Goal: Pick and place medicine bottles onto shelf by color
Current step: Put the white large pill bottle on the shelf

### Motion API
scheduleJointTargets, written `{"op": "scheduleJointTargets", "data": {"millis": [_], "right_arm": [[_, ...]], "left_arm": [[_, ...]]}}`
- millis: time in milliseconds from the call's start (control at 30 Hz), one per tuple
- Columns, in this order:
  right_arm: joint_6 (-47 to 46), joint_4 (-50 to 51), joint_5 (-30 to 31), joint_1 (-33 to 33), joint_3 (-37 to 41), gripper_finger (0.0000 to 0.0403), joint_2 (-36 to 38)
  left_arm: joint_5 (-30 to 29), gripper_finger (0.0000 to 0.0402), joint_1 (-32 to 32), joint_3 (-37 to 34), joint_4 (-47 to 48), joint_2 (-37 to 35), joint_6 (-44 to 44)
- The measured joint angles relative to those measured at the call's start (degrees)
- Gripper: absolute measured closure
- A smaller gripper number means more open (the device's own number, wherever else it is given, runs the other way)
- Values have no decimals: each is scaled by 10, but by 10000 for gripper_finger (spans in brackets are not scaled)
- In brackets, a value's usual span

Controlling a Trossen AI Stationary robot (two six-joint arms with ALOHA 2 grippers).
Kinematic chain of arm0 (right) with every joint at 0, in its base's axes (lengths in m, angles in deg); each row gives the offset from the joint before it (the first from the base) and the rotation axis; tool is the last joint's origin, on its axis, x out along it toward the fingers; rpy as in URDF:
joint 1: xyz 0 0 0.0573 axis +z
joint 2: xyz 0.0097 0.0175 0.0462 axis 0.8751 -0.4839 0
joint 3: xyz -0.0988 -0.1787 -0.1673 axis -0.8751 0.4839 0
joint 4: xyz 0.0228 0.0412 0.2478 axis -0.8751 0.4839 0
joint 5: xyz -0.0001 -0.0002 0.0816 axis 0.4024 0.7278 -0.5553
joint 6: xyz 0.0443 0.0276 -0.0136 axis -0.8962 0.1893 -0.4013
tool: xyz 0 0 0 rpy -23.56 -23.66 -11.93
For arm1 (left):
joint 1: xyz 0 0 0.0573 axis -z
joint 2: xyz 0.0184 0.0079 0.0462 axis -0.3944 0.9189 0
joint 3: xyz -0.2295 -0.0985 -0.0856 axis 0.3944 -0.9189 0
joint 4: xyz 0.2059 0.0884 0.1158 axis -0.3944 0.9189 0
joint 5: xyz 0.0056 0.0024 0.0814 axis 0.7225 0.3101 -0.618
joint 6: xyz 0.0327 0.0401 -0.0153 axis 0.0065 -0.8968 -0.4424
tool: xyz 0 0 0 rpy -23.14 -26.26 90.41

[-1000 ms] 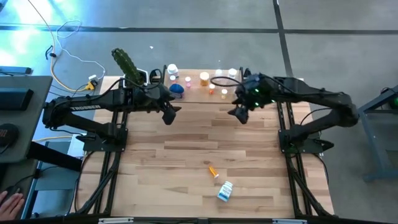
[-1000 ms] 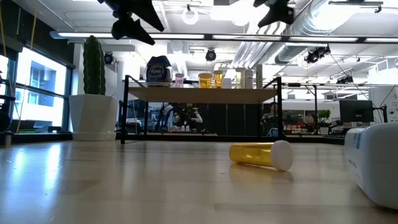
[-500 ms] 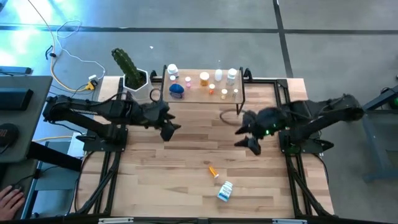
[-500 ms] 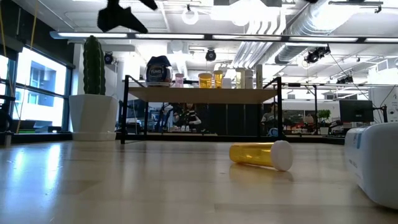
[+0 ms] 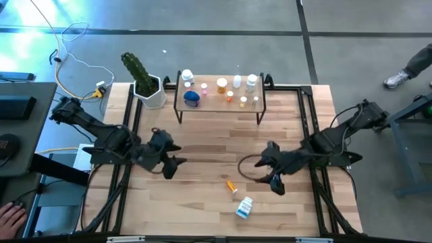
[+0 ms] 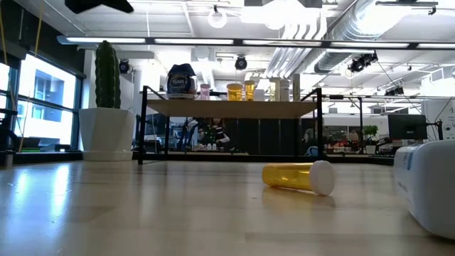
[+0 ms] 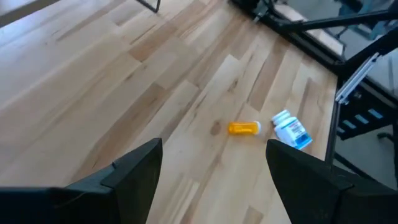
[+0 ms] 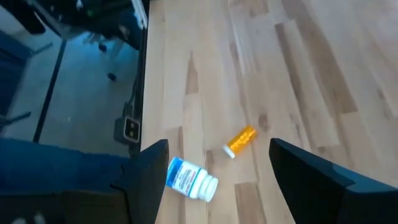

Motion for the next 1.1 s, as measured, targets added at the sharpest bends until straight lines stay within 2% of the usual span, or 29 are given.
{"op": "scheduleJointTargets", "data": {"millis": [233,567,733,833,933,1100], "right_arm": [[-44,22,-3,28,0,135,-50],[-100,28,-7,55,0,135,-132],[-82,28,-45,67,0,135,-168],[-139,18,-48,67,0,135,-191],[-235,-14,-51,66,0,135,-215],[-401,-108,-88,68,0,135,-245]], "left_arm": [[-65,124,54,0,1,16,49],[-71,124,77,0,0,64,61],[-68,124,91,0,-3,78,60],[-68,124,99,0,-6,81,79],[-68,124,105,0,-11,80,106],[-66,124,112,0,-10,80,117]]}}
